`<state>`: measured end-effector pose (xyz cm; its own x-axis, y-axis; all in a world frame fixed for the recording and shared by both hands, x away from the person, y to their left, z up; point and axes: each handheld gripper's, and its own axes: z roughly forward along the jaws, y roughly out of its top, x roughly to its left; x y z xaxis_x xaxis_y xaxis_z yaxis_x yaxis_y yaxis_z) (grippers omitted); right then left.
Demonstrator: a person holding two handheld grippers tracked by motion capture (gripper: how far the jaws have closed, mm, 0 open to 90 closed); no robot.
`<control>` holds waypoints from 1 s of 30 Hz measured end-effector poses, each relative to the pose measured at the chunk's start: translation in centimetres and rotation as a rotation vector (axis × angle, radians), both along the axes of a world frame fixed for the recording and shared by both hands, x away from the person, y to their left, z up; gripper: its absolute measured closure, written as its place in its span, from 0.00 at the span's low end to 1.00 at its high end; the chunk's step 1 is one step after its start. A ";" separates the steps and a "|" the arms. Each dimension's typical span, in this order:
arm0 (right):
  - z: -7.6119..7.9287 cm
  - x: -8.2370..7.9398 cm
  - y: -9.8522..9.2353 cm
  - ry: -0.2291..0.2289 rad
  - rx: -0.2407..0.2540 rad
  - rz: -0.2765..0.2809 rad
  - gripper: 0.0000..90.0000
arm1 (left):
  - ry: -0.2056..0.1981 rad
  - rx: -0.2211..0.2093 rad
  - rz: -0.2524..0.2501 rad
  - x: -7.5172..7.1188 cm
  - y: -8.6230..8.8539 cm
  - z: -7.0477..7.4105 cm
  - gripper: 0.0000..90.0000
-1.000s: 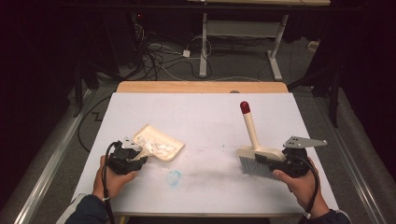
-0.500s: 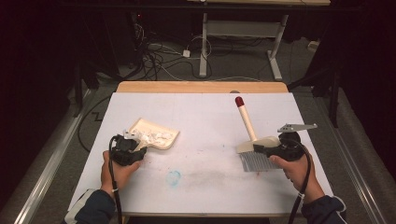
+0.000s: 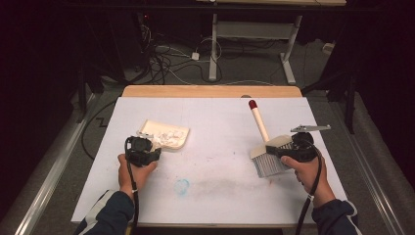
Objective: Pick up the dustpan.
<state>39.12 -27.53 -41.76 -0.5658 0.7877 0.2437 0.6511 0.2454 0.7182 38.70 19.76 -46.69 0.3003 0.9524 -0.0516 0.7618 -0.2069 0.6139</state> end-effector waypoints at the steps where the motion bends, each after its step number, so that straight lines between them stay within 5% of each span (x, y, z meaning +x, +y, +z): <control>1: 0.0 0.0 -0.1 -0.001 -0.005 -0.003 0.69 | -0.002 0.002 -0.004 -0.1 -0.2 0.0 0.65; 11: 0.5 0.2 -1.3 -0.068 -0.114 -0.080 0.52 | -0.041 -0.018 -0.055 -0.9 -0.3 0.9 0.52; 17: 0.6 0.8 -3.0 -0.091 -0.092 -0.133 0.47 | -0.120 -0.004 -0.121 -2.0 0.1 2.0 0.44; 23: 1.8 0.2 -3.9 -0.196 -0.079 -0.136 0.47 | -0.207 0.001 -0.170 -3.8 0.8 3.4 0.39; 30: 2.4 -0.4 -3.7 -0.228 -0.133 -0.129 0.47 | -0.259 0.038 -0.231 -6.3 0.9 3.4 0.34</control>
